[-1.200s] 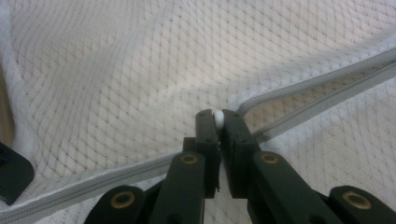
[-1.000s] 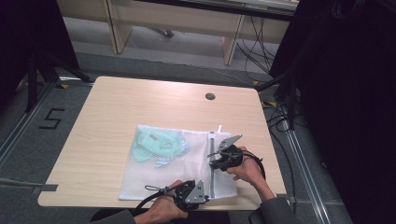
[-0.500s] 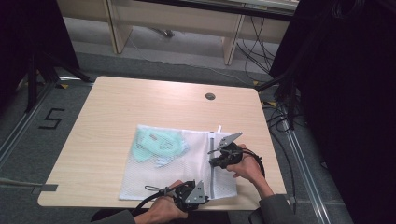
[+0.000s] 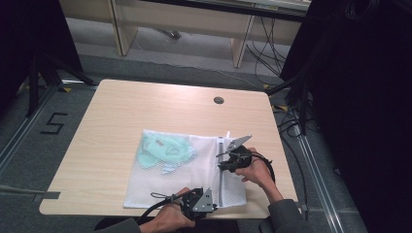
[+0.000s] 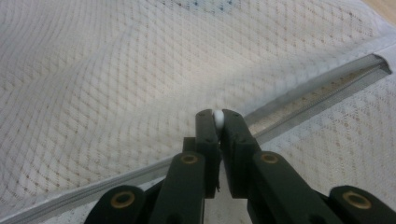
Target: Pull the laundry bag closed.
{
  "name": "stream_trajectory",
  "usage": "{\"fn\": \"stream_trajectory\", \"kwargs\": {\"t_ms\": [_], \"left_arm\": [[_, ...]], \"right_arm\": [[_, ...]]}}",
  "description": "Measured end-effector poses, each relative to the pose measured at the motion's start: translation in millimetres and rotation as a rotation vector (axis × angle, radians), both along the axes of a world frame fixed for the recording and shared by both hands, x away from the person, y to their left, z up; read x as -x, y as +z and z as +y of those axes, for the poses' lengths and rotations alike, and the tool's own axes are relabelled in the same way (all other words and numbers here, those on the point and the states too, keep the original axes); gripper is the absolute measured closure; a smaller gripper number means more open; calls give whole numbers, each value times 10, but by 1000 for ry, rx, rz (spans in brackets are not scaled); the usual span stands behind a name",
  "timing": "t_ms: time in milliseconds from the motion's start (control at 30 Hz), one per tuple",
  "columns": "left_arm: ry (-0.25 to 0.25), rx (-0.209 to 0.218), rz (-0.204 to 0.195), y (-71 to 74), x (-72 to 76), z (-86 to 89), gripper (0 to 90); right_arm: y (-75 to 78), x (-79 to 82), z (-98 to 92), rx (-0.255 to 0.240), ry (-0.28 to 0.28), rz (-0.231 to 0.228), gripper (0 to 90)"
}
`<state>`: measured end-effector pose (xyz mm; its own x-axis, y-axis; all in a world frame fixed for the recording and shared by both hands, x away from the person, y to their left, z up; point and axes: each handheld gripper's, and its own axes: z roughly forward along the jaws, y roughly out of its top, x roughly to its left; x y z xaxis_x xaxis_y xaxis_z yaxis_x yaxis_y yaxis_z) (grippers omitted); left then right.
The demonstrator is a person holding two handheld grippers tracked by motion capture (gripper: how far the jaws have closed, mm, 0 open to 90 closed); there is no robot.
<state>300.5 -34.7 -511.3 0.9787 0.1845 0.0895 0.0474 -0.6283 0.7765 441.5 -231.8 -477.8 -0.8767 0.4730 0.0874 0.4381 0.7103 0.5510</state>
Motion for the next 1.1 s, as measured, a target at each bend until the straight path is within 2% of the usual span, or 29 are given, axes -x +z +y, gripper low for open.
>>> {"fn": "stream_trajectory", "kwargs": {"t_ms": [133,300,533,633,833,867,933,1000,1033,1100], "left_arm": [[3,7,0,-2,-6,2,890],[7,6,-1,4,-6,2,890],[9,7,0,5,-2,4,890],[4,3,9,4,-5,4,889],[0,-7,3,5,-3,6,889],[4,0,5,1,0,3,889],[3,-3,1,2,-1,3,889],[7,6,8,-1,1,1,889],[6,5,15,1,-2,3,889],[9,6,19,0,0,0,888]], "right_arm": [[11,-27,-1,0,-5,-10,863],[-4,-63,5,3,-4,1,863],[-15,-106,9,11,-11,-18,863],[-17,-126,11,12,-2,-9,863],[-31,-163,2,20,-23,-22,863],[-38,-170,7,8,-23,-24,863],[-28,-182,8,20,-23,-26,863],[-34,-206,5,25,-18,-27,863],[-51,-214,10,11,-28,-25,863],[-42,-231,8,23,-27,-24,863]]}}
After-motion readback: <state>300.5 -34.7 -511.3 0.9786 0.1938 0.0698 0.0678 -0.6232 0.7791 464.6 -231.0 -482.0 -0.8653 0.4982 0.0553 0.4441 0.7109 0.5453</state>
